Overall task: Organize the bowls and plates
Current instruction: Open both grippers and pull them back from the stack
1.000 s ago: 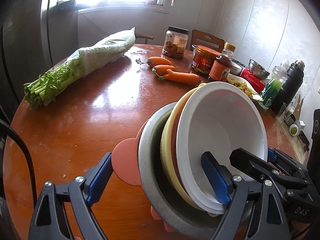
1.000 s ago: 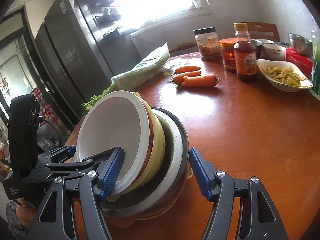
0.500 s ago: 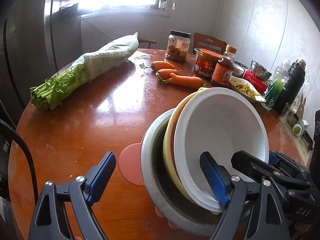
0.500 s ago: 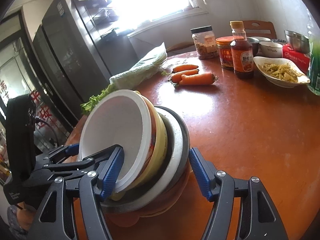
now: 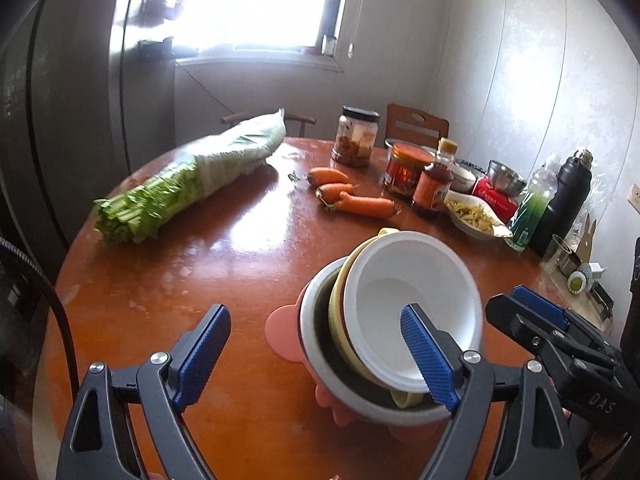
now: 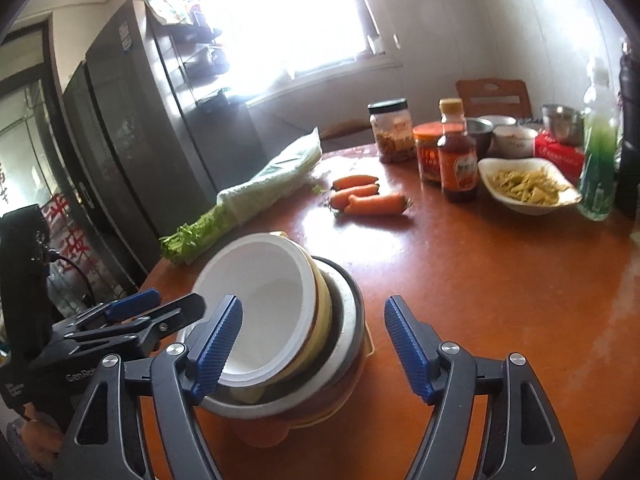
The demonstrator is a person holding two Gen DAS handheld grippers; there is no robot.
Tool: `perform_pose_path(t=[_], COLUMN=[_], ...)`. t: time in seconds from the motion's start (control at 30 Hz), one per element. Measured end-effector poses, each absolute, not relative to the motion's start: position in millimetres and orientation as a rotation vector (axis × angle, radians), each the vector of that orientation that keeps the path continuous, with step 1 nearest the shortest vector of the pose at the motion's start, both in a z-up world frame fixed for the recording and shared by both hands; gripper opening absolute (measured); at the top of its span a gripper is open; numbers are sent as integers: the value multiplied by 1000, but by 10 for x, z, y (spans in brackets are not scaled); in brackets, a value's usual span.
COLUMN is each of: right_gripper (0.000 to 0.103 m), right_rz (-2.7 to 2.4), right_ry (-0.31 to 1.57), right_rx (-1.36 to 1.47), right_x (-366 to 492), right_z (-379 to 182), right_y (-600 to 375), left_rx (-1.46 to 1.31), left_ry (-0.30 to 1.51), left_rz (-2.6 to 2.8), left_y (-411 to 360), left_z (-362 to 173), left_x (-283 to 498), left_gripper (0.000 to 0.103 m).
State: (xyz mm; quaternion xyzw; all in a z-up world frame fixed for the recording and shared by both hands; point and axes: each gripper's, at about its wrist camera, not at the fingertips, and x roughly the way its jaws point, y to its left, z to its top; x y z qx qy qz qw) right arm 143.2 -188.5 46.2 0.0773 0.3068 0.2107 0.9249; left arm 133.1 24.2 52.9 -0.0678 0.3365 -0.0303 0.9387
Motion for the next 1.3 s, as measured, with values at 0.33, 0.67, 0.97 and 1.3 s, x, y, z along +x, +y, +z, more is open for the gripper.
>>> perform_pose_path(t=[0.33, 0.67, 0.97, 1.3], right_gripper=[77, 79, 80, 81], right_rz=[396, 366, 332, 303], right_ry=[559, 511, 522, 553], right_rx=[86, 47, 34, 23], right_x=[934, 518, 287, 118], right_z=[675, 644, 453, 172], right_y=[-1880, -1906, -2030, -2094], left_rx=[-105, -94, -75, -57], left_ry=[611, 618, 636, 691], left_rz=[-5, 47, 72, 43], left_y=[222, 79, -43, -181], left_z=[715, 547, 304, 94], left_x=[752, 389, 206, 141], left_gripper=[89, 93, 93, 93])
